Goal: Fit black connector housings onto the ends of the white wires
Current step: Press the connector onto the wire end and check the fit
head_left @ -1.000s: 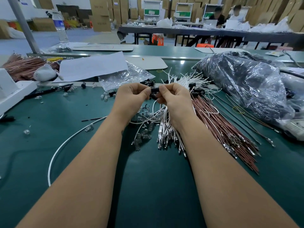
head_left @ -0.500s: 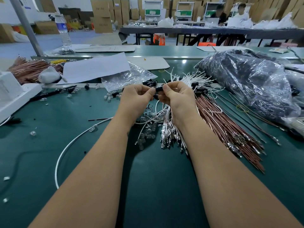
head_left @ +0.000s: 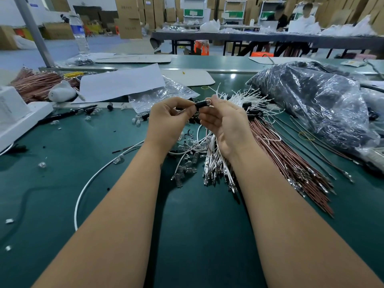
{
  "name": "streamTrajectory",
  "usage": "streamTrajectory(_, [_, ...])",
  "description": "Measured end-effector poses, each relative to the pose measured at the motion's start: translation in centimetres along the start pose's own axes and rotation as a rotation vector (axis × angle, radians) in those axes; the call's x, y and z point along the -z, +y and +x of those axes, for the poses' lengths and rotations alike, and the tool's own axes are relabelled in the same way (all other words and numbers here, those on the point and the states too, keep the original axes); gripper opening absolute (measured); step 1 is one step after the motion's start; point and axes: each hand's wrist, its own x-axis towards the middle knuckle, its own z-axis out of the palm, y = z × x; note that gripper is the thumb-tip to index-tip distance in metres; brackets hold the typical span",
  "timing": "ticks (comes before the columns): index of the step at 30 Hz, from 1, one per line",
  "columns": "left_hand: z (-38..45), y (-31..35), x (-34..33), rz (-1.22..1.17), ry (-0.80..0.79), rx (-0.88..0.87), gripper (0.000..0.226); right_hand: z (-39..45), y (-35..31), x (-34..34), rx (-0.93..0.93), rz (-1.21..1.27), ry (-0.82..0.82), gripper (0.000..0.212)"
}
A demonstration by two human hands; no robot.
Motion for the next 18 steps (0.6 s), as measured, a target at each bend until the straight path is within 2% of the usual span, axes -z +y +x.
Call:
streamTrajectory(2, [-0.1,0.2,-0.1,-0.01,0.002,-0.035,0.008,0.0,0.1,-0.1,0.027,-0.088,0.017,0.009])
streamTrajectory(5, [-0.5,0.4,-0.4,-0.007,-0.01,-0.1,0.013,0.0,0.4,-0.2,0.12,-0.188,0.086,0.011])
streamTrajectory(11, [-0.2,-0.3,-0.4,0.107,-0.004,-0.103,0.009,0.1,0.5,-0.1,0.22,-0.172,0.118,0.011])
streamTrajectory(18, [-0.4,-0.5,1.0,0.665,0.083,-0.306,0.019,-0.3,-0.5,0.1,0.23,0.029,0.245,0.008])
